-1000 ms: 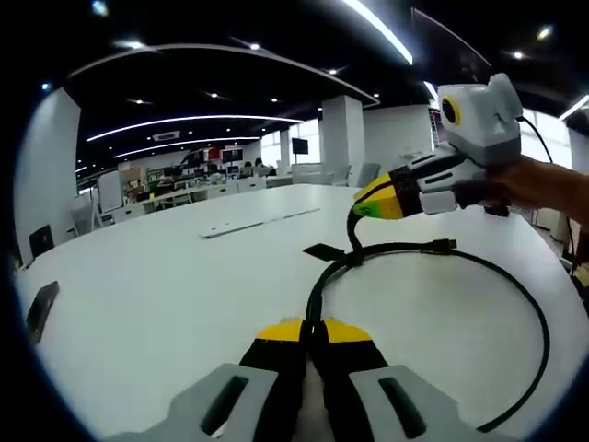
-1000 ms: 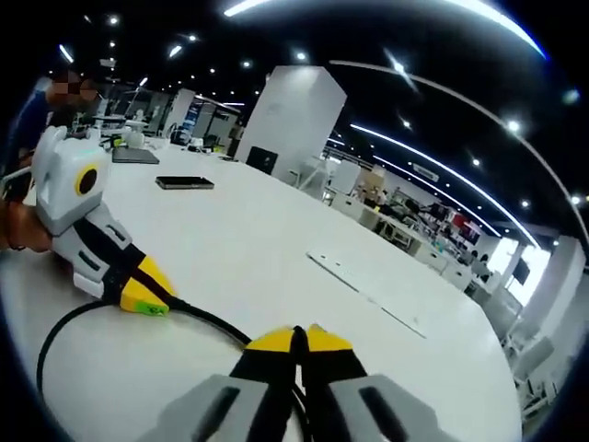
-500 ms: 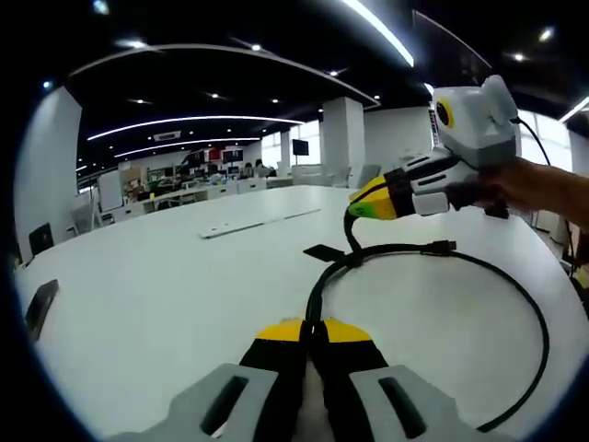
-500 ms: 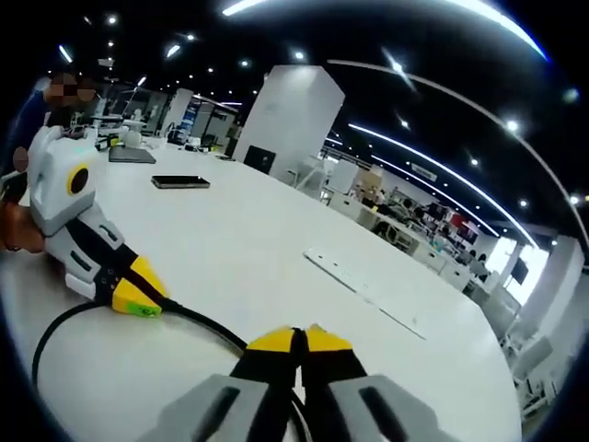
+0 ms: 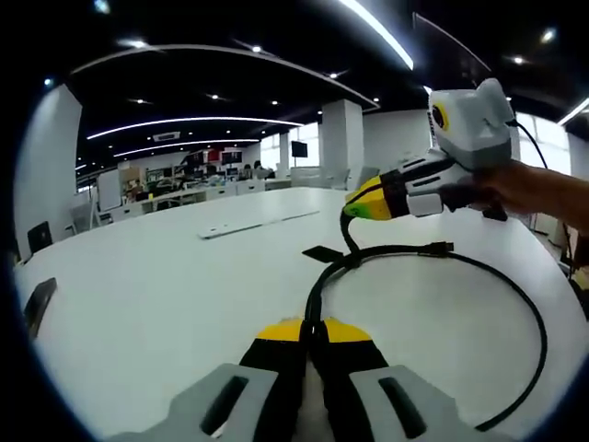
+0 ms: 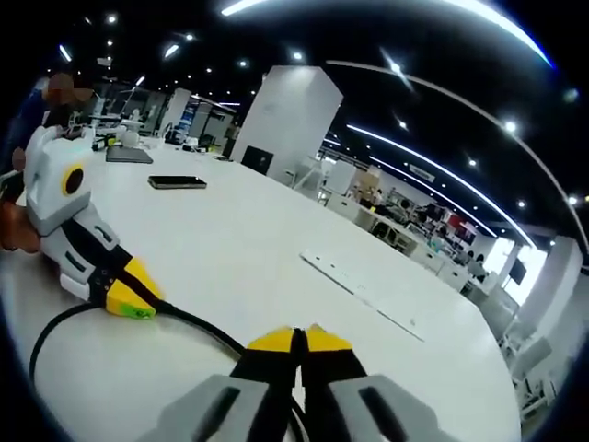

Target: Find the charging cable on the desk, coil it up and secure with Velcro.

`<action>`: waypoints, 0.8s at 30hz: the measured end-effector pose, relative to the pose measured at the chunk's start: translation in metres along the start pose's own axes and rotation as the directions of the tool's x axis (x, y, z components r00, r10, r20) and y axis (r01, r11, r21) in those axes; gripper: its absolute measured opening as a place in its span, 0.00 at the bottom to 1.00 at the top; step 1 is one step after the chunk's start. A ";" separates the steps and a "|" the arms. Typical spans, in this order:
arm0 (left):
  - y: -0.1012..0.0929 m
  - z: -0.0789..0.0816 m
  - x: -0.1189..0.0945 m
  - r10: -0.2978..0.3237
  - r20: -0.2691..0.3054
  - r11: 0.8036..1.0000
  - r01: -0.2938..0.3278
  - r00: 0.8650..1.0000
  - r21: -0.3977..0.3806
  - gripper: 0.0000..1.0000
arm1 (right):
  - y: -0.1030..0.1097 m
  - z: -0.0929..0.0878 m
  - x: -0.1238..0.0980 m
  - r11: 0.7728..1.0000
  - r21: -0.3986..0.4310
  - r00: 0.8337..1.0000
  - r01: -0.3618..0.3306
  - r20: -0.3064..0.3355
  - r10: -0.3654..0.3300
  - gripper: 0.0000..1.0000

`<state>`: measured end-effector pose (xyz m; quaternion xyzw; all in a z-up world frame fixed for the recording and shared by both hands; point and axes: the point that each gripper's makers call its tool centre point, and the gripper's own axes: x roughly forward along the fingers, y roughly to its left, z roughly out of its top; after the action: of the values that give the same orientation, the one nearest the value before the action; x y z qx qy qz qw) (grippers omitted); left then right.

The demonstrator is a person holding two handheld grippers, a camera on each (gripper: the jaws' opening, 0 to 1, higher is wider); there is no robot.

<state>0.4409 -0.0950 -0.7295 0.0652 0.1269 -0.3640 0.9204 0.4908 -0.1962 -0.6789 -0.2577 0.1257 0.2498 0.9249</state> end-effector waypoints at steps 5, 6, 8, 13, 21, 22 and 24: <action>0.000 0.000 0.000 -0.002 -0.002 1.000 0.002 1.000 -0.006 0.07 | 0.001 0.001 0.002 1.000 -0.003 1.000 -0.003 0.002 0.003 0.04; 0.000 0.000 0.000 -0.002 -0.001 1.000 0.002 1.000 -0.002 0.07 | 0.001 0.002 0.002 1.000 -0.003 1.000 -0.004 0.003 0.004 0.04; 0.000 0.000 0.000 -0.001 -0.001 1.000 0.001 1.000 -0.002 0.07 | 0.001 0.002 0.002 1.000 -0.003 1.000 -0.004 0.003 0.004 0.04; 0.000 0.000 0.000 -0.003 -0.001 1.000 0.003 1.000 -0.001 0.07 | 0.000 0.001 0.002 1.000 -0.001 1.000 -0.001 0.003 0.001 0.04; 0.000 0.000 0.000 -0.004 -0.003 1.000 0.004 1.000 -0.004 0.07 | 0.000 0.001 0.003 1.000 0.001 1.000 -0.005 0.004 0.005 0.04; 0.000 0.000 0.000 -0.004 -0.002 1.000 0.004 1.000 -0.004 0.07 | 0.000 0.000 0.003 1.000 0.001 1.000 -0.004 0.004 0.004 0.04; 0.000 0.000 0.000 -0.004 -0.003 1.000 0.004 1.000 -0.004 0.07 | -0.001 0.000 0.003 1.000 0.003 1.000 -0.003 0.003 0.003 0.04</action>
<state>0.4410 -0.0952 -0.7292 0.0637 0.1291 -0.3657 0.9195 0.4941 -0.1955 -0.6797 -0.2558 0.1250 0.2514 0.9251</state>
